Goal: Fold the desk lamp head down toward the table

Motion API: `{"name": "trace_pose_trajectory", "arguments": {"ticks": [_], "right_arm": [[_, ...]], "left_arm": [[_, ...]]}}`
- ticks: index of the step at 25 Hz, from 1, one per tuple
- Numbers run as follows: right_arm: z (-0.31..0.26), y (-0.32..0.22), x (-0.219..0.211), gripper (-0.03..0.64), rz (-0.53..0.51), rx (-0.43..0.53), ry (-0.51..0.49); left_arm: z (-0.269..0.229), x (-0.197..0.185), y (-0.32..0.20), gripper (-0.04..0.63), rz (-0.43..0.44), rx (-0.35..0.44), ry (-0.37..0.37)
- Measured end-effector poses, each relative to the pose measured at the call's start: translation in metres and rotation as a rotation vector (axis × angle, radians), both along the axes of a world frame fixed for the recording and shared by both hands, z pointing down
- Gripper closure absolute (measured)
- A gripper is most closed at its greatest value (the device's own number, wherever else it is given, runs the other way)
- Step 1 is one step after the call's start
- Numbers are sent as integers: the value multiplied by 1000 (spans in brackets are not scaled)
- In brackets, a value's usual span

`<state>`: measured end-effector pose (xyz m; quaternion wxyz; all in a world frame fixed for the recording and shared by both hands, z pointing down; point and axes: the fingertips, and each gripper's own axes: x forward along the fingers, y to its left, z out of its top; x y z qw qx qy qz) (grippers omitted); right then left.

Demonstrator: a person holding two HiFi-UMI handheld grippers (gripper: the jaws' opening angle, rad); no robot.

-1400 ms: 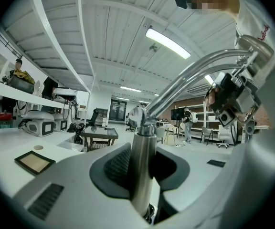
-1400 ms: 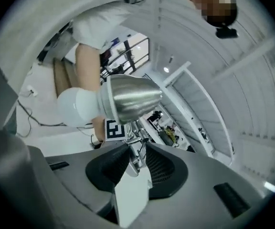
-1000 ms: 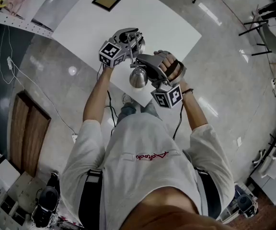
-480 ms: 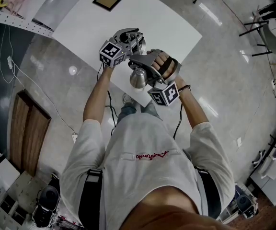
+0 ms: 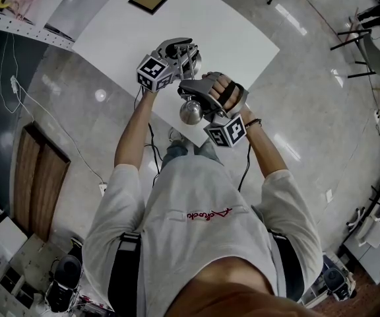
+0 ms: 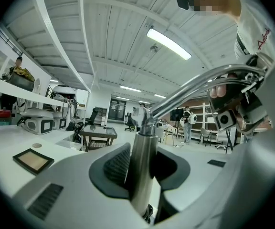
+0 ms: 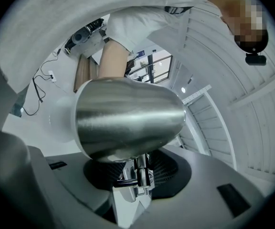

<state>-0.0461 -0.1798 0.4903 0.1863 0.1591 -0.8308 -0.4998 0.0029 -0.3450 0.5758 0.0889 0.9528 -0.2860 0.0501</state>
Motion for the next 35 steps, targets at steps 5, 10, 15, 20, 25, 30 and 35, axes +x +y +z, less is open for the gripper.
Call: {"name": "trace_pose_trajectory", "arguments": {"ticks": [5, 10, 15, 20, 25, 30, 35], "right_arm": [[9, 3, 0, 462, -16, 3, 10], [13, 4, -1, 455, -16, 2, 11], [19, 4, -1, 449, -14, 17, 7], [24, 4, -1, 445, -8, 19, 5], [26, 4, -2, 445, -5, 34, 2], [24, 4, -2, 440, -7, 50, 21], [23, -4, 3, 350, 44, -16, -12]], "left_arm": [[0, 0, 0, 463, -2, -5, 4], [1, -1, 0, 463, -2, -5, 6], [1, -1, -1, 463, -5, -3, 6], [0, -1, -1, 463, -6, -5, 7], [2, -2, -2, 463, -9, -6, 5], [2, -1, 0, 462, -4, -23, -1], [0, -10, -1, 417, -29, -18, -1]]}}
